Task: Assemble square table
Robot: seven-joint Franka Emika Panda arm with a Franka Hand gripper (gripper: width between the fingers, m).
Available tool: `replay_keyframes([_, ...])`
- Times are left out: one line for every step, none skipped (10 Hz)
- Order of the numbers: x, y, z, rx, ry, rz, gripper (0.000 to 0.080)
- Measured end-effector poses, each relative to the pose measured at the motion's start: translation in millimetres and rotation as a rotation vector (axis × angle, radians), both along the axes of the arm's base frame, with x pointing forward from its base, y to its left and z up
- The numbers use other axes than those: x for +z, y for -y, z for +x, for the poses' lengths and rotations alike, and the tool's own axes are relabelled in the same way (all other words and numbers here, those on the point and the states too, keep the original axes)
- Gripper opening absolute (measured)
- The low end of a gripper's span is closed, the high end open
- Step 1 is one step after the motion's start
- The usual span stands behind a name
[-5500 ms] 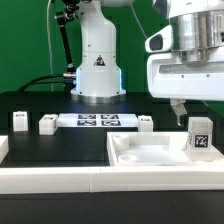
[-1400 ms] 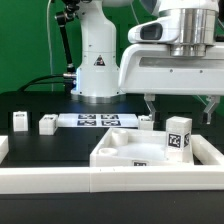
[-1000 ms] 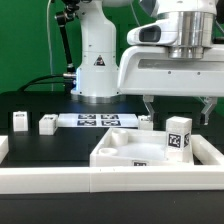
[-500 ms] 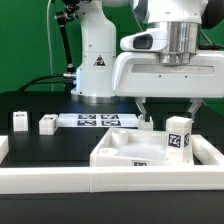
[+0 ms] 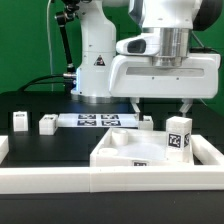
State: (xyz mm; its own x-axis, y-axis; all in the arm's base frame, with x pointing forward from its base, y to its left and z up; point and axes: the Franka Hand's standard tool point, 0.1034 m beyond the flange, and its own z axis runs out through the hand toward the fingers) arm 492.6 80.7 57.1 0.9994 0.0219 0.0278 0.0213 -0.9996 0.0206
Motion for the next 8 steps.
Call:
replay_keyframes([-1.2,1.9,-16.8,0.012,-0.008,0.003,0.0649])
replay_keyframes([-1.9,5.1,-22.9,0.01,-0.015,0.002,0.0649])
replay_keyframes([-3.4,3.9,-27.1,0.013,-0.022,0.002,0.0649])
replay_keyframes([-5.2,3.9,-32.6,0.015,-0.03,0.001,0.0649])
replay_keyframes([-6.7,6.7,-36.1,0.014,-0.036,0.005,0.0649])
replay_keyframes([-7.5,14.1,-38.8,-0.029,-0.041,0.025,0.0649])
replay_keyframes([-7.6,15.1,-39.9,-0.059,-0.04,0.036,0.0649])
replay_keyframes([-10.5,12.7,-45.9,-0.078,-0.045,0.045,0.0649])
